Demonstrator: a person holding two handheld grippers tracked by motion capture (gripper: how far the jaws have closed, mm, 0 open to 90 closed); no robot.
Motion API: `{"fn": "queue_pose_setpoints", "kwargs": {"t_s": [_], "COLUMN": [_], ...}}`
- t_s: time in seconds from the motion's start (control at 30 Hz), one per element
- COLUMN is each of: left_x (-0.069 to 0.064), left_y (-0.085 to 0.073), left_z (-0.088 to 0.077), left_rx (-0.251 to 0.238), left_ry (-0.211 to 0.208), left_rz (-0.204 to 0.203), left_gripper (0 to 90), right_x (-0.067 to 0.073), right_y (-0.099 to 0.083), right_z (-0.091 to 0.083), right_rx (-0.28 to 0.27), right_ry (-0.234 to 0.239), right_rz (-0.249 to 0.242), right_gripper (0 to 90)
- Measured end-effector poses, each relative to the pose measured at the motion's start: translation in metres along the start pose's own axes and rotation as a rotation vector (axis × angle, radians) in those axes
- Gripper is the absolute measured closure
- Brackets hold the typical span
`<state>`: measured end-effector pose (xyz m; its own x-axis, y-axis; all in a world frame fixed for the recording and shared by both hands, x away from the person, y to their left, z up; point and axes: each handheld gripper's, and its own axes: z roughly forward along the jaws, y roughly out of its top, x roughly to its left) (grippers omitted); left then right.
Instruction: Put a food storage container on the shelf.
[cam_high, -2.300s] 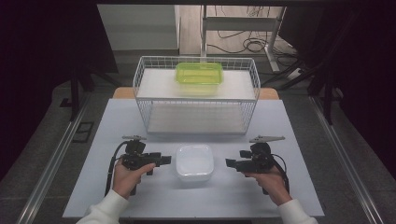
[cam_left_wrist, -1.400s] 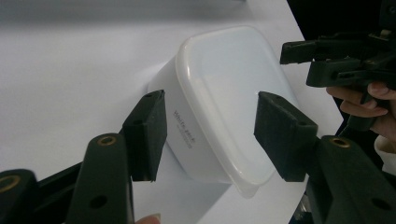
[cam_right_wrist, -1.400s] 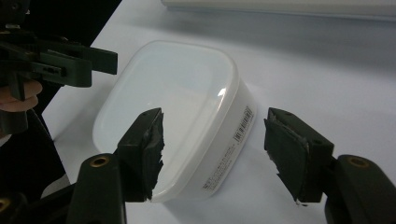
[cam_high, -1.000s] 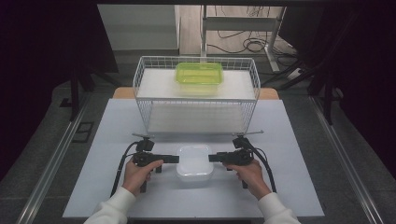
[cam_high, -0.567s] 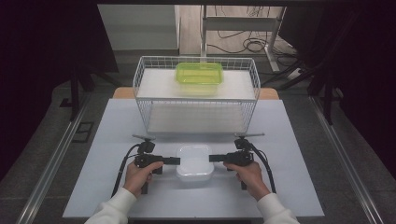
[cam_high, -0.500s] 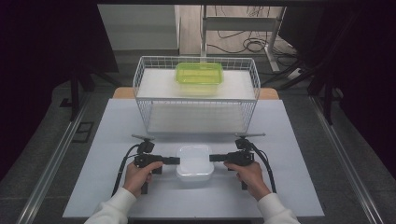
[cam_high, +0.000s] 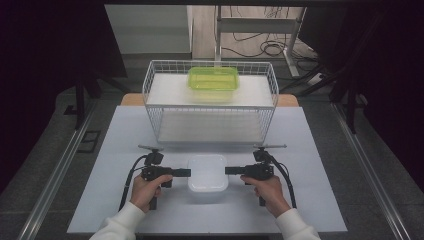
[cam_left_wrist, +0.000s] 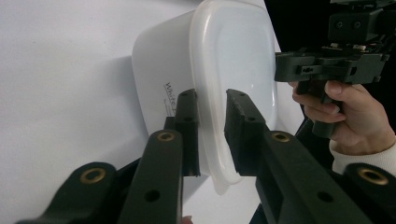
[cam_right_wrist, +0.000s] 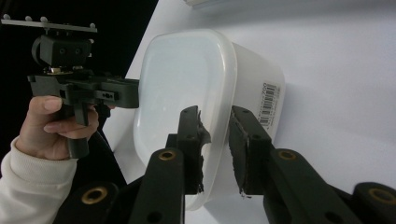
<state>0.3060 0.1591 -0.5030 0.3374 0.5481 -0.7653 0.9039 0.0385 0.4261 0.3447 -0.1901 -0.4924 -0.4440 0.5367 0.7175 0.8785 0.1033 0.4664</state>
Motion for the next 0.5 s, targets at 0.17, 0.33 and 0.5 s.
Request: {"fn": "queue_pose_setpoints", "kwargs": {"t_s": [0.17,0.33,0.5], "left_x": [-0.003,-0.006,-0.015], "left_y": [-0.001,0.0,0.002], "left_z": [-0.002,-0.005,-0.01], "left_rx": [-0.011,-0.017,-0.03], "left_ry": [0.013,0.009,0.018], "left_rz": [0.018,0.036,0.075], "left_gripper": [79.4,79.7,80.0], "right_x": [0.007,0.009,0.013], "right_y": [0.001,0.001,0.002], "right_z": [-0.002,-0.003,-0.006], "right_rx": [-0.017,-0.022,-0.037], "right_ry": [-0.02,-0.03,-0.023], "right_rz": [-0.045,-0.07,-0.094], "right_gripper": [77.5,77.6,77.7]}}
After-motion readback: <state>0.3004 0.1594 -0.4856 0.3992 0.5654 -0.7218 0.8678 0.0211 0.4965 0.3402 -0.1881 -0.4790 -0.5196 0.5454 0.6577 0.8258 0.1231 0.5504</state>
